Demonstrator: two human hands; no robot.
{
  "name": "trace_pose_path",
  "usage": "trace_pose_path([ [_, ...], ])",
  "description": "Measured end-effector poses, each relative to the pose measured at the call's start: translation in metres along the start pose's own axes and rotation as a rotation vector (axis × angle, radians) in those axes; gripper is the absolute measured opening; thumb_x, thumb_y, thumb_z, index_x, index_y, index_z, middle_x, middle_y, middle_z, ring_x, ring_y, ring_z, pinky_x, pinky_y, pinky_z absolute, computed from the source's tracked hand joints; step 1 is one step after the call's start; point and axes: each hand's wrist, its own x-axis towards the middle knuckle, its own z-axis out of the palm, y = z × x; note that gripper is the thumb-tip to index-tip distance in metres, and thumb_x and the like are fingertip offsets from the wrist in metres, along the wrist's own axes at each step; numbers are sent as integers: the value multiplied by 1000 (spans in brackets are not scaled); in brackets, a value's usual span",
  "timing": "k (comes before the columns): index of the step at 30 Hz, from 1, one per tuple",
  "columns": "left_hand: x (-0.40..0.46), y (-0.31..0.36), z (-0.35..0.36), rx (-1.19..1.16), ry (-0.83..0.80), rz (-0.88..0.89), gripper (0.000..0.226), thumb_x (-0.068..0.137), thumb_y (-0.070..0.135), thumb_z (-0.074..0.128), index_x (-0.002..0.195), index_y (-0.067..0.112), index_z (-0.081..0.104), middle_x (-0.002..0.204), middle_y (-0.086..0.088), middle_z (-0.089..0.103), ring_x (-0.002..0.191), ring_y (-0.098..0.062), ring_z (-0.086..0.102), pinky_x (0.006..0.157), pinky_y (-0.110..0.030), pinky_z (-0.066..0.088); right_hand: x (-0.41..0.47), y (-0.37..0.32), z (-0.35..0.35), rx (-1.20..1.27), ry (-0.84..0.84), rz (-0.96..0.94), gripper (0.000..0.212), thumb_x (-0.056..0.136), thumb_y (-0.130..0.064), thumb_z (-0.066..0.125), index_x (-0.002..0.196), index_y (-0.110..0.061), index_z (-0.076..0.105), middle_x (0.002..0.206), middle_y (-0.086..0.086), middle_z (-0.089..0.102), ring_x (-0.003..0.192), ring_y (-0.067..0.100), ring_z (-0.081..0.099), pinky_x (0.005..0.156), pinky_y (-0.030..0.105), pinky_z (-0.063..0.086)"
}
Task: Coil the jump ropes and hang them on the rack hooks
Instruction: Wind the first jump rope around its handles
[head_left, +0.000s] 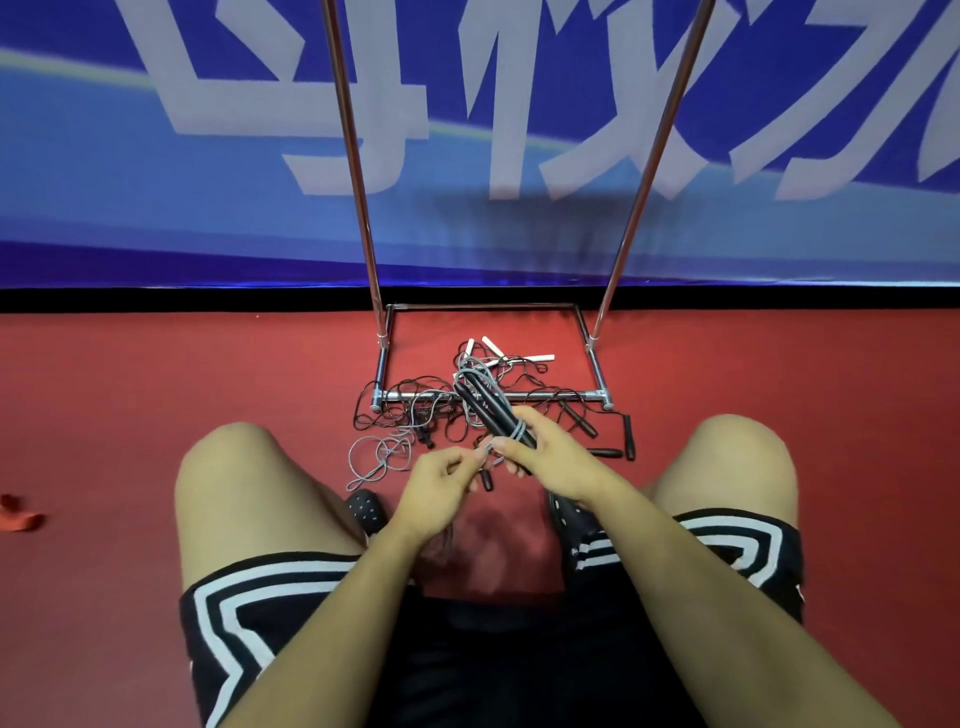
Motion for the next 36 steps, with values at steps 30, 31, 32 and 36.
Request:
trace_pose_path([
  [30, -6, -5, -5, -41, -71, -47, 59, 105, 45, 53, 54, 24, 32, 57, 1, 24, 55, -18, 15, 53, -33, 13, -6, 3, 16, -166, 55, 25, 36, 91, -20, 77, 124, -20, 63, 113, -2, 74, 107, 18, 69, 96, 35, 54],
  [31, -7, -3, -6, -49, -68, -61, 59, 103, 48, 54, 54, 22, 33, 57, 0, 24, 55, -18, 14, 53, -32, 13, -6, 2, 18, -206, 71, 11, 38, 90, -24, 78, 125, -22, 65, 111, -5, 74, 103, 15, 70, 94, 32, 53],
  [32, -8, -1, -7, -51, -64, -73, 60, 102, 52, 54, 56, 18, 35, 58, -3, 24, 55, -18, 15, 52, -31, 14, -7, 0, 19, -250, 87, -6, 39, 89, -27, 80, 126, -25, 66, 110, -8, 75, 101, 12, 69, 93, 29, 53],
  [36, -10, 1, -7, 12, -31, -124, 64, 97, 64, 51, 56, 17, 36, 60, -9, 31, 51, -16, 20, 47, -25, 20, -9, -5, 27, -477, 118, -45, 46, 87, -39, 80, 131, -35, 67, 107, -10, 76, 89, 12, 64, 80, 26, 46],
])
